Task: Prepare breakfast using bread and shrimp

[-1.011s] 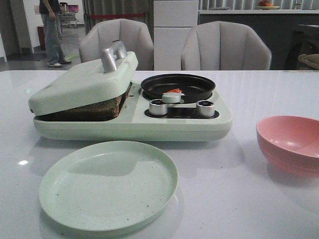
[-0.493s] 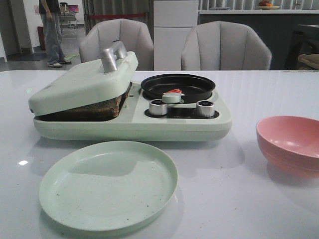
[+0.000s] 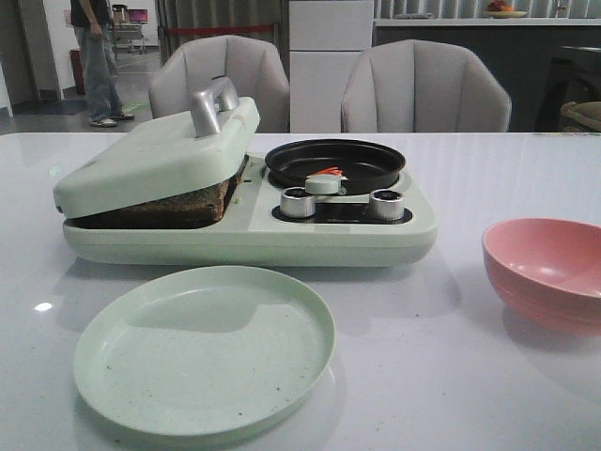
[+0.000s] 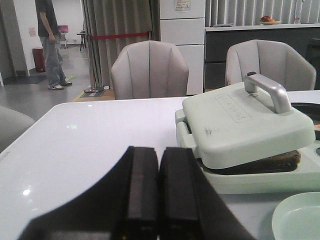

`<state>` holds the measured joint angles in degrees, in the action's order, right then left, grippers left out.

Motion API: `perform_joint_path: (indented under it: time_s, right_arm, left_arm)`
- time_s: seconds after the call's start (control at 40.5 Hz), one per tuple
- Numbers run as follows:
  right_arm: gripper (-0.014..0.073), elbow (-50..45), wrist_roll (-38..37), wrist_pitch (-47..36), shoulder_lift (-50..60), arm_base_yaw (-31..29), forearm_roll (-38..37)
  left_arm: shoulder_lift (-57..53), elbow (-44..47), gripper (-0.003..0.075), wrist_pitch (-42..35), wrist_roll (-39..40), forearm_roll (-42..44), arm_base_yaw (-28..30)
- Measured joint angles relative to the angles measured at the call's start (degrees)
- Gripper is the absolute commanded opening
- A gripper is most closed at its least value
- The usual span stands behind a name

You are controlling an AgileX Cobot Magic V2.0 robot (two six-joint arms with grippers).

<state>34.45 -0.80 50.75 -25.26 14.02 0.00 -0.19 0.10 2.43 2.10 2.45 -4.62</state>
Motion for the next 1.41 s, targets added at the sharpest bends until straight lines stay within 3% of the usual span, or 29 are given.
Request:
perform_joint_path:
  time_s: [0.493,0.789,0.962,1.406]
  right_arm:
    - [0.0034,-1.5,0.0,-0.16,2.65,-0.52,0.0]
    - [0.0034,-22.53,0.0,-26.37,22.65,-7.98,-1.18]
    - [0.0034,-32.55,0.0,-39.23,25.8,-9.95,-1.31]
    - [0.0034,-36.09,0.0,-45.96,25.85,-12.08,0.71]
  left_arm:
    - [0.0,0.0,0.0101,0.0,0.0,0.0,0.0]
    - [0.0,0.0,0.0101,0.0,0.0,0.0,0.0]
    - [0.0,0.0,0.0101,-0.11,0.0,0.0,0.0]
    - [0.0,0.0,0.0101,-0.11,0.0,0.0,0.05]
